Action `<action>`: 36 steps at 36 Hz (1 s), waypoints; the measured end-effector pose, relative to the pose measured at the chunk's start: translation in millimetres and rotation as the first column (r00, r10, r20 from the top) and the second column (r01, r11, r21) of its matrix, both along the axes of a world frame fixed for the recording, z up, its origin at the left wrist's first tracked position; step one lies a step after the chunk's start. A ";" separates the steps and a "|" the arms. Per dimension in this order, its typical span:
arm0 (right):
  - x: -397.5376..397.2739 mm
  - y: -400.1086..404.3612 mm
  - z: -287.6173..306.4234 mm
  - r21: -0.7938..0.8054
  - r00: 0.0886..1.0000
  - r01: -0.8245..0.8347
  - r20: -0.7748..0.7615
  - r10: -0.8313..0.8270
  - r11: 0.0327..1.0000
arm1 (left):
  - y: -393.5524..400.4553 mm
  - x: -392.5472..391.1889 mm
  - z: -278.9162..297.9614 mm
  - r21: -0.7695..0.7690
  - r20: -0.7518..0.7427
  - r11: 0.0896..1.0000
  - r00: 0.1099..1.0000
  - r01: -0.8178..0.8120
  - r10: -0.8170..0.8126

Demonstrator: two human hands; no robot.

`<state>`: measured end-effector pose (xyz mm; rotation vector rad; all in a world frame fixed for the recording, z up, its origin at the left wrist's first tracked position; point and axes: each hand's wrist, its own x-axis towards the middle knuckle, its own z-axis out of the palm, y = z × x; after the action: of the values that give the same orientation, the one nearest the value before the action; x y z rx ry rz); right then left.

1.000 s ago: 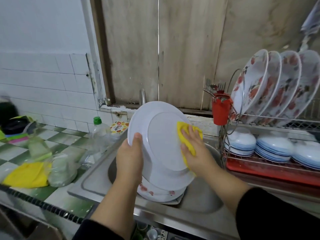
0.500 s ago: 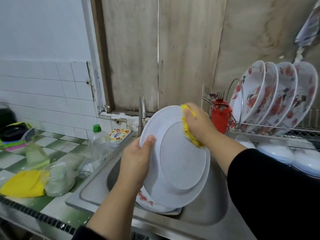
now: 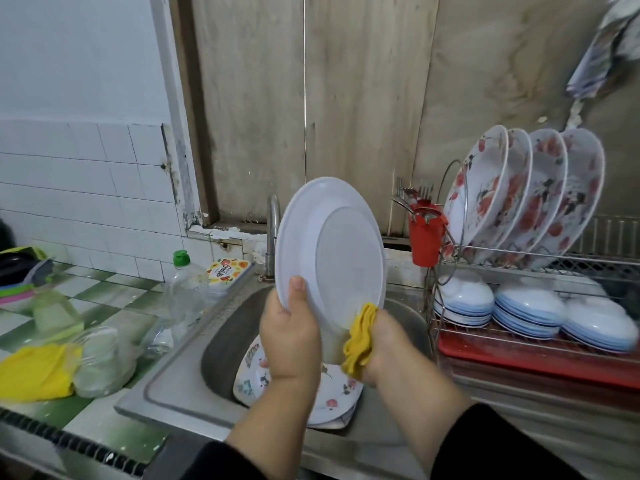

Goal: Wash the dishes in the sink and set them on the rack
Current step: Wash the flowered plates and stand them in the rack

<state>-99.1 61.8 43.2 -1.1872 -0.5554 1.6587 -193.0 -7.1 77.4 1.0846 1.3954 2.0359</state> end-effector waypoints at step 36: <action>33.3 -41.4 44.9 -0.169 0.929 -0.215 -0.339 0.148 0.962 | -2.3 2.4 -29.5 0.038 -0.890 0.895 0.423 0.444 -0.172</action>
<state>-65.9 20.4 88.1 -0.9964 -0.2990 2.0624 -190.6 -9.4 48.0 2.5596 1.1211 1.3796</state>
